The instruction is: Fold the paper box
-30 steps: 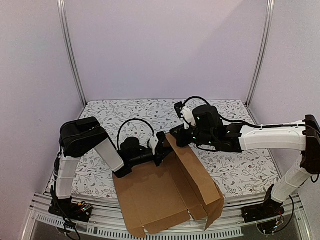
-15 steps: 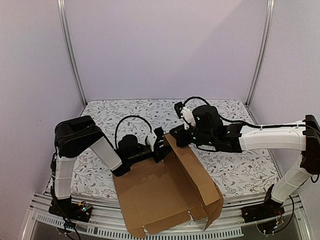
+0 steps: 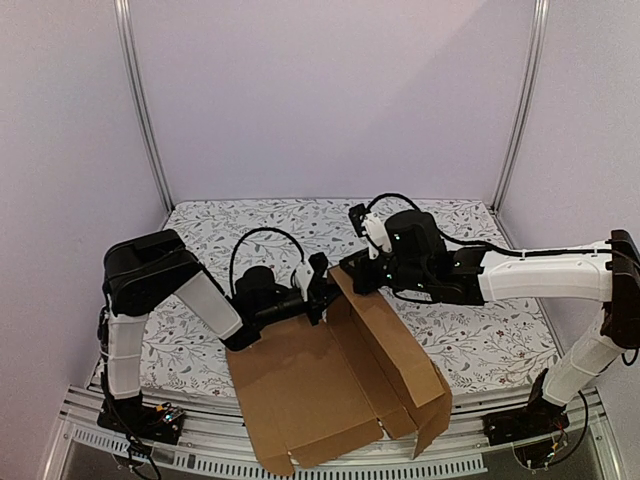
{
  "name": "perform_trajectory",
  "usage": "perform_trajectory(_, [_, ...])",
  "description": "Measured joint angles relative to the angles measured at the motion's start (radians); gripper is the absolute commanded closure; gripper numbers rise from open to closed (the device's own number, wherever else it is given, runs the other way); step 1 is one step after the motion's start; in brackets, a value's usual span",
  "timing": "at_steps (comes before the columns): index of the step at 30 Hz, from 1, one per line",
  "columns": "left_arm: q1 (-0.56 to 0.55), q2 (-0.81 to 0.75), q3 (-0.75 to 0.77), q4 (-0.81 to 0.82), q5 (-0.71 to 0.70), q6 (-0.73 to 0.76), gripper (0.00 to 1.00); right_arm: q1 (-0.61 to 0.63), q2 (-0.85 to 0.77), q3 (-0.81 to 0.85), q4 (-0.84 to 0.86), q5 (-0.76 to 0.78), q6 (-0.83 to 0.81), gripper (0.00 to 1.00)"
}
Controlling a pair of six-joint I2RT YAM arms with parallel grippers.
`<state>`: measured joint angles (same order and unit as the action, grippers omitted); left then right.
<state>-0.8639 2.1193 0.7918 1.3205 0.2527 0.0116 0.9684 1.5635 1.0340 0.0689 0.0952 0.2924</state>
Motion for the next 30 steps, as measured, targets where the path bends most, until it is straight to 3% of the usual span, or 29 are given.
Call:
perform_trajectory(9, [0.000,0.000,0.000,-0.001,0.000,-0.005,1.00,0.000,0.000,0.000,0.000,0.000,0.000,0.99])
perform_trajectory(19, [0.000,-0.042,-0.015,-0.056,-0.063,-0.003,1.00,0.007,-0.035,-0.002,-0.043,0.011,-0.001,0.57])
perform_trajectory(30, [0.003,-0.131,-0.042,-0.141,-0.287,-0.008,1.00,0.008,-0.235,-0.016,-0.223,0.105,-0.055,0.50])
